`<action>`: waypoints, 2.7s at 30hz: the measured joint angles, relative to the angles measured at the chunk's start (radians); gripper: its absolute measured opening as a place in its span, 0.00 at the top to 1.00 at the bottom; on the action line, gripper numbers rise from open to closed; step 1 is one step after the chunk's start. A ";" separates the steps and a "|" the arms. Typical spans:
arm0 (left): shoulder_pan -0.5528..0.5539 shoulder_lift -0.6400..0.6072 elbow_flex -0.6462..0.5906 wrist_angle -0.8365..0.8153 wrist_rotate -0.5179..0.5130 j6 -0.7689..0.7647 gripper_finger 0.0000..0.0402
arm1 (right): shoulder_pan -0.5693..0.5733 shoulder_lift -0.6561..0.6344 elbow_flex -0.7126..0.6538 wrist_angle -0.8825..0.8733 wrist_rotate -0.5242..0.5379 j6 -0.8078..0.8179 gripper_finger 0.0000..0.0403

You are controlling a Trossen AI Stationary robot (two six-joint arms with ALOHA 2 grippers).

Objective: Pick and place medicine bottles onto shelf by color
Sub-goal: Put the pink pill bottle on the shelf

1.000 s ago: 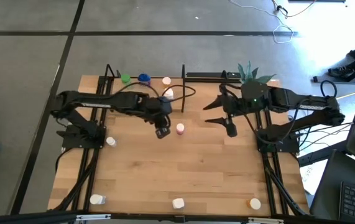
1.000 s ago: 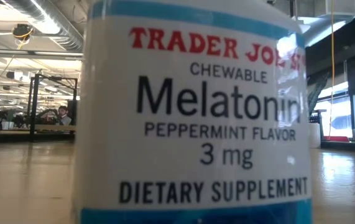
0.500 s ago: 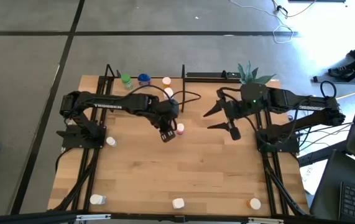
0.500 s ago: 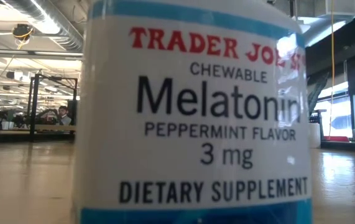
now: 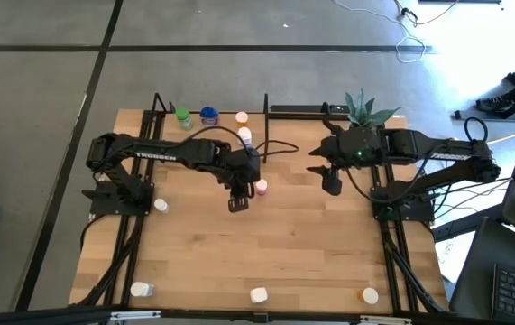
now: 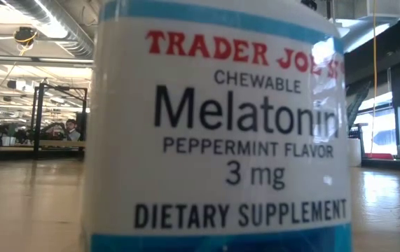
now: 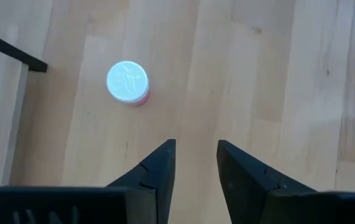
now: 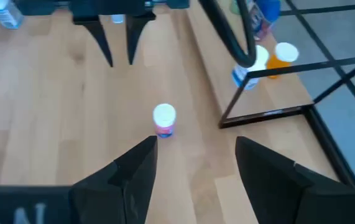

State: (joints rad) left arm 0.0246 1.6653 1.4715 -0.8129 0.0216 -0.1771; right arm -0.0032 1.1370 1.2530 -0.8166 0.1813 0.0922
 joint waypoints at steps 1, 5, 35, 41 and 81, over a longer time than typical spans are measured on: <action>0.000 0.000 0.000 0.000 0.000 0.008 0.72 | -0.001 0.000 0.000 0.003 0.002 -0.001 0.46; 0.000 0.000 0.000 0.002 0.000 0.029 0.72 | 0.000 0.000 0.000 0.005 0.001 0.012 0.46; 0.064 0.040 -0.001 0.106 -0.011 0.128 0.42 | 0.000 0.001 0.000 0.004 0.001 0.008 0.46; 0.106 0.123 -0.001 0.170 -0.007 0.131 0.38 | 0.000 0.001 0.000 0.008 0.001 0.007 0.46; 0.127 0.300 -0.002 0.234 -0.011 0.126 0.38 | 0.000 0.001 0.000 0.021 0.001 0.005 0.46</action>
State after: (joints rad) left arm 0.1516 1.9656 1.4700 -0.5793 0.0105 -0.0513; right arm -0.0036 1.1378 1.2530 -0.7952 0.1821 0.0971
